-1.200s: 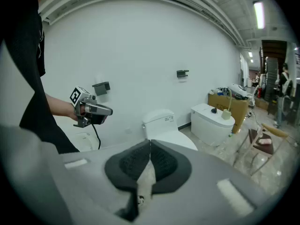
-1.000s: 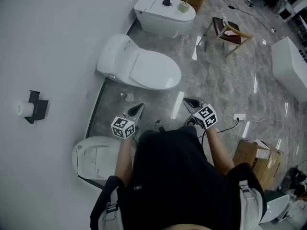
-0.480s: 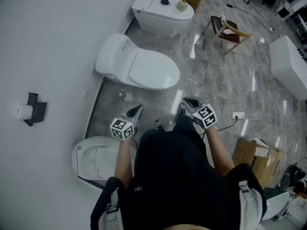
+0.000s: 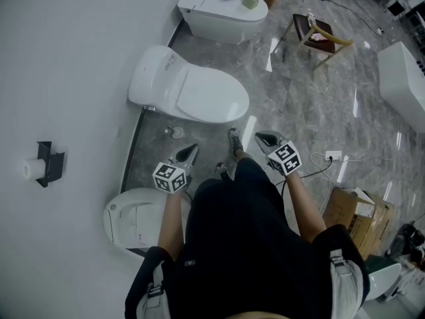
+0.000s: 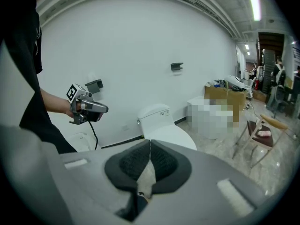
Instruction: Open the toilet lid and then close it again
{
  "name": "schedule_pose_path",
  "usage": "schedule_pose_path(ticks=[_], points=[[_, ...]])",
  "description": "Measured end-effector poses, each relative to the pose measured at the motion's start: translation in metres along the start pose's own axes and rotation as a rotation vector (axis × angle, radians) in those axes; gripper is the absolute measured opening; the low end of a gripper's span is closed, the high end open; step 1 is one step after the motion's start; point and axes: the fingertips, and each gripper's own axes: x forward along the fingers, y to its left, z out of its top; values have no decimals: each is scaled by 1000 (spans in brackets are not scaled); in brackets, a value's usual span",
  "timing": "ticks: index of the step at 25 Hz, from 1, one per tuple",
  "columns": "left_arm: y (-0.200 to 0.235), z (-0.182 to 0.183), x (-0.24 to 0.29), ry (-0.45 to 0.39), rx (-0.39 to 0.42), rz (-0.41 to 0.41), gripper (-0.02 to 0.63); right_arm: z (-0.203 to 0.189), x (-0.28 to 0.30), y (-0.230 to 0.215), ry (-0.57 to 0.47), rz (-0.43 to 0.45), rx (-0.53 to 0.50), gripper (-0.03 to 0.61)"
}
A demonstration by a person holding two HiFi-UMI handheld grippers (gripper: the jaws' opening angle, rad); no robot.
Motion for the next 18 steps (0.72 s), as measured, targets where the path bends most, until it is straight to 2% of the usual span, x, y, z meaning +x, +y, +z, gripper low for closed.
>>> schedule_pose_path(ticks=[6,18], points=[[14,12,29,61,7,-3,11,0,20,-31,23,22,25,5],[38,36,96,129,-19,15,11,-5,59,-93,81,105,75,5]])
